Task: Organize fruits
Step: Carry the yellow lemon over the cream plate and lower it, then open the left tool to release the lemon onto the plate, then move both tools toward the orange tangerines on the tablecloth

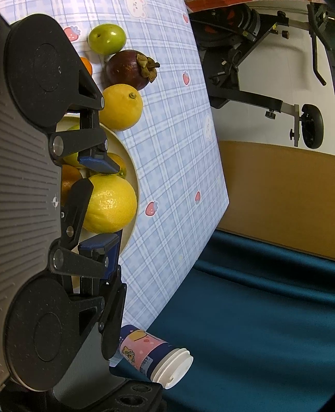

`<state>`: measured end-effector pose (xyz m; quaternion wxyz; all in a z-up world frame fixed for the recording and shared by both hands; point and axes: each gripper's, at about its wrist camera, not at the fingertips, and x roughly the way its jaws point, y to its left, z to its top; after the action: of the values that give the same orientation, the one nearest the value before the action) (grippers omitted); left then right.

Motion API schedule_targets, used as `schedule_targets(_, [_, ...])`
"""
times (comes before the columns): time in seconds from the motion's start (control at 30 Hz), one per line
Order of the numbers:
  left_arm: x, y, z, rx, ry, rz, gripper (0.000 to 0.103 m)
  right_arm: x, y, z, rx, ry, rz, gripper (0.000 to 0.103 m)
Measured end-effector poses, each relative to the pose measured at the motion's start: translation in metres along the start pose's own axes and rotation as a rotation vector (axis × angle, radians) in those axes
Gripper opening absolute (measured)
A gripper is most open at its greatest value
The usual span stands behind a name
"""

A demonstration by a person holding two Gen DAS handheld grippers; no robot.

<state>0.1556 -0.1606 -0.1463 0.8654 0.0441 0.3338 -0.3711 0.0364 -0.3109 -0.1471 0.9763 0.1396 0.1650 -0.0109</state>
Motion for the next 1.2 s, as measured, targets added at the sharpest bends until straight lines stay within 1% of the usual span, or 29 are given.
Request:
schedule_targets(0.3, [-0.006, 0.000, -0.002, 0.019, -0.005, 0.003, 0.056, -0.003, -0.001, -0.001, 0.018, 0.013, 0.001, 0.065])
schedule_targets(0.4, [-0.010, 0.002, -0.002, 0.020, -0.014, 0.024, 0.054, -0.003, -0.002, -0.002, 0.027, 0.027, -0.010, 0.065])
schedule_targets(0.53, [-0.017, 0.013, -0.002, -0.022, -0.031, 0.050, 0.054, -0.003, -0.011, -0.006, 0.064, 0.064, -0.043, 0.065])
schedule_targets(0.6, [-0.020, 0.020, -0.003, -0.043, -0.037, 0.062, 0.054, -0.001, -0.016, -0.010, 0.089, 0.084, -0.052, 0.065])
schedule_targets(0.63, [-0.020, 0.023, -0.003, -0.051, -0.037, 0.067, 0.054, -0.002, -0.018, -0.011, 0.100, 0.079, -0.044, 0.064])
schedule_targets(0.77, [-0.023, 0.032, -0.003, -0.076, -0.041, 0.083, 0.054, 0.000, -0.011, -0.009, 0.054, 0.082, -0.060, 0.064])
schedule_targets(1.2, [-0.041, 0.061, -0.011, -0.167, -0.064, 0.147, 0.054, 0.025, 0.018, -0.005, -0.087, 0.124, -0.047, 0.064])
